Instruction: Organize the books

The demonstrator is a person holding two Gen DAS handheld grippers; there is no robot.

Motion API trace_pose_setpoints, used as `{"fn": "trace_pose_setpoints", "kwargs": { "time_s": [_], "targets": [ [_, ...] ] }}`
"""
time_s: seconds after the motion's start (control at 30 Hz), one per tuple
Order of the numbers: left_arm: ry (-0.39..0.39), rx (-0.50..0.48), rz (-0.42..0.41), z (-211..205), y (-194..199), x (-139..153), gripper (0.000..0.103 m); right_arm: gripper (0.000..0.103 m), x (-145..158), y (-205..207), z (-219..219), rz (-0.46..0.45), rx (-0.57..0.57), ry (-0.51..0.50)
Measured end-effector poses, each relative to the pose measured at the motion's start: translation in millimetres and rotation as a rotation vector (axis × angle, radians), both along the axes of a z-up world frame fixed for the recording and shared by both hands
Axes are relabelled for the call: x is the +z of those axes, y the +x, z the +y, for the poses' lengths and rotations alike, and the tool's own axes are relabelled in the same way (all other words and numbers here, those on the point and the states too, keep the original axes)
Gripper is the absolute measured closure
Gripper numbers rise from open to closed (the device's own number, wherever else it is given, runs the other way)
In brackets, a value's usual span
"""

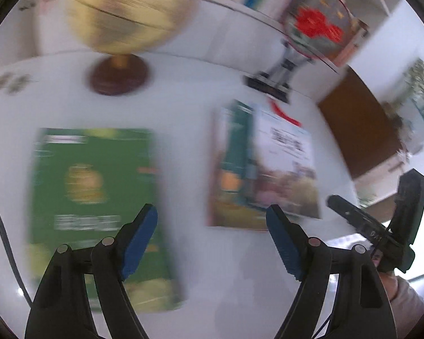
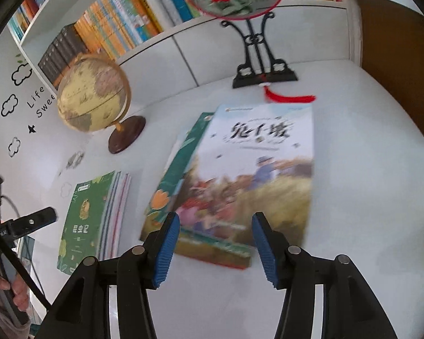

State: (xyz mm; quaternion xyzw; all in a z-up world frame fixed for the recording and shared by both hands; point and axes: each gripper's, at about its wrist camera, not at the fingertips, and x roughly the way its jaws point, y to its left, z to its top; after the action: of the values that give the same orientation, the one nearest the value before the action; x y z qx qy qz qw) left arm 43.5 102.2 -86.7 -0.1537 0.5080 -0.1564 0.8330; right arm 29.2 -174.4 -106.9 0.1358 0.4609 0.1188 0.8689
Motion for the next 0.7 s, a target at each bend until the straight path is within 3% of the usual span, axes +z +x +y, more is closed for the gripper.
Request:
{"fn": "trace_pose_setpoints", "kwargs": {
  "time_s": [0.1,0.2,0.3,0.43,0.5,0.63,0.7],
  "targets": [
    [-0.025,-0.021,0.061,-40,16,-18,0.025,0.05,-6,4,-21,0.015,0.002,0.019],
    [-0.067,-0.075,0.023,-74,22,-19,0.025,0.05,-17,10,-42,0.046,-0.004,0.037],
    [-0.055,-0.121,0.0,-97,32,-23,0.025,0.05,-26,17,-55,0.094,-0.006,0.057],
    [-0.127,-0.153,0.022,-109,48,-36,0.025,0.05,-33,24,-64,0.1,0.012,0.077],
    [-0.108,-0.146,0.021,-110,54,-39,0.025,0.05,-36,30,-66,0.1,0.029,0.088],
    [-0.163,-0.127,0.073,-107,68,-52,0.025,0.05,-43,42,-63,0.11,0.07,0.109],
    [-0.163,-0.124,0.058,-108,71,-51,0.025,0.05,-47,46,-60,0.118,0.091,0.107]
  ]
}}
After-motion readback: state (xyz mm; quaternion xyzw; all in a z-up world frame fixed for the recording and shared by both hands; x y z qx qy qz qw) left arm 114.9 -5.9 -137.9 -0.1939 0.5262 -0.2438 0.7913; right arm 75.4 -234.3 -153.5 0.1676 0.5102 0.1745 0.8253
